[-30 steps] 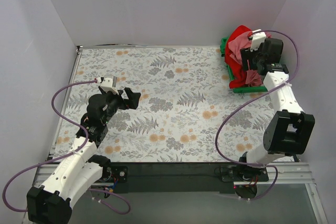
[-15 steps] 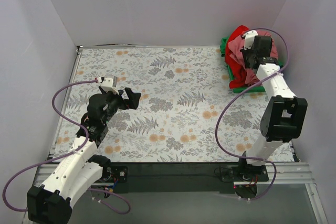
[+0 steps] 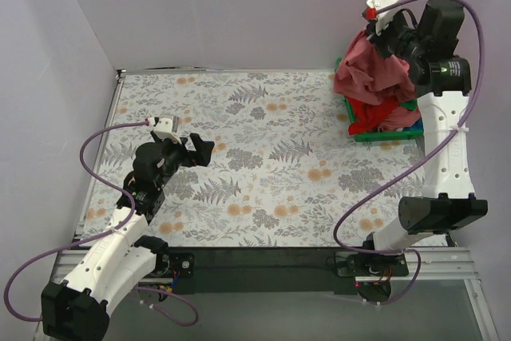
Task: Fold and stack the t-shirts
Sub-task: Move the tshirt to the center of the board, then flatten the tshirt out
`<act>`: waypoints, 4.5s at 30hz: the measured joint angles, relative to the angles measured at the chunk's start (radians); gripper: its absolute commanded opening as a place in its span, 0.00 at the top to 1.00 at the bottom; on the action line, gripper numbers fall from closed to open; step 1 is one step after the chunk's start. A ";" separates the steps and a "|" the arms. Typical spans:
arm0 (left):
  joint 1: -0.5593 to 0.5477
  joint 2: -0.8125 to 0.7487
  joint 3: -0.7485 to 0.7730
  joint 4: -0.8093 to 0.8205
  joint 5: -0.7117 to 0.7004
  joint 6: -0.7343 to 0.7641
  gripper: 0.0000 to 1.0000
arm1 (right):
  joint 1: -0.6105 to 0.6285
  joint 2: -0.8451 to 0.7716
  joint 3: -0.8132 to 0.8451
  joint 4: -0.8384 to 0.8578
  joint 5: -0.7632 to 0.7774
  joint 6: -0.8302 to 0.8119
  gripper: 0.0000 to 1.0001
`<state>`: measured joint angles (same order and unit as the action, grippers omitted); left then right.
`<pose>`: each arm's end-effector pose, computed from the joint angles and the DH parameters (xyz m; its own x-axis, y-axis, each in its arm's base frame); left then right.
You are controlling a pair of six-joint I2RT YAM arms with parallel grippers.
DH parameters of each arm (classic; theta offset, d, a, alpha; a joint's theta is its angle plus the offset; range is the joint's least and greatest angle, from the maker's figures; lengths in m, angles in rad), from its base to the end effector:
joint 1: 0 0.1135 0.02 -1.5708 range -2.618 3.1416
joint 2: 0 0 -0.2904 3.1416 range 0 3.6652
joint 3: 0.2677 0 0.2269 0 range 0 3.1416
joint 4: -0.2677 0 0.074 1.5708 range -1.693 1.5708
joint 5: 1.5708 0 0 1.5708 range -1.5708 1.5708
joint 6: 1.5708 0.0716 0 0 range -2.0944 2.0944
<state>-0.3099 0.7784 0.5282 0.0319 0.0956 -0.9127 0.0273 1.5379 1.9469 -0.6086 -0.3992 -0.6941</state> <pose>0.1712 -0.0620 0.2899 -0.4365 -0.6871 -0.5807 0.0768 0.6147 -0.7850 0.3237 0.0367 0.5181 0.1073 -0.5867 -0.8027 -0.4388 0.6965 -0.5678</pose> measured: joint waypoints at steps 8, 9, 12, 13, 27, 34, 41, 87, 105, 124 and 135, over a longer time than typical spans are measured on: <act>0.000 -0.005 0.000 -0.001 -0.011 0.010 0.04 | 0.097 0.039 0.280 0.086 -0.138 0.072 0.99; 0.000 -0.006 0.000 -0.001 -0.012 0.011 0.04 | 0.116 0.039 0.292 0.113 -0.145 0.098 0.99; 0.000 -0.012 0.000 -0.001 -0.014 0.015 0.04 | 0.180 0.042 0.330 0.204 -0.161 0.201 0.99; 0.000 -0.014 0.000 -0.001 -0.015 0.016 0.04 | 0.201 0.042 0.339 0.235 -0.164 0.234 0.99; 0.000 -0.077 0.000 -0.001 -0.045 0.032 0.05 | 0.417 0.045 0.249 0.371 -0.168 0.369 0.99; 0.000 -0.107 0.000 -0.001 -0.059 0.035 0.05 | 0.421 0.020 -0.080 0.380 -0.166 0.351 0.70; 0.000 -0.111 0.000 -0.001 -0.055 0.035 0.05 | 0.415 0.017 -0.444 0.310 -0.072 0.246 0.05; 0.000 0.305 0.106 -0.080 0.188 -0.002 0.06 | -0.006 -0.412 -1.225 0.222 -0.529 0.017 0.04; 0.000 0.502 0.227 -0.139 0.192 0.043 0.07 | -0.014 -0.412 -1.226 0.227 -0.533 0.018 0.04; -0.034 0.684 0.341 -0.212 0.199 0.078 0.14 | -0.014 -0.410 -1.234 0.243 -0.540 0.018 0.03; -0.056 0.935 0.529 -0.235 0.169 0.096 0.23 | -0.014 -0.406 -1.237 0.245 -0.540 0.018 0.03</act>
<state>-0.3664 1.7130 1.0576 -0.2035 0.2646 -0.8165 0.0132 1.1324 0.7101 -0.3637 -0.9390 -0.6758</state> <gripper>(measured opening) 0.783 0.970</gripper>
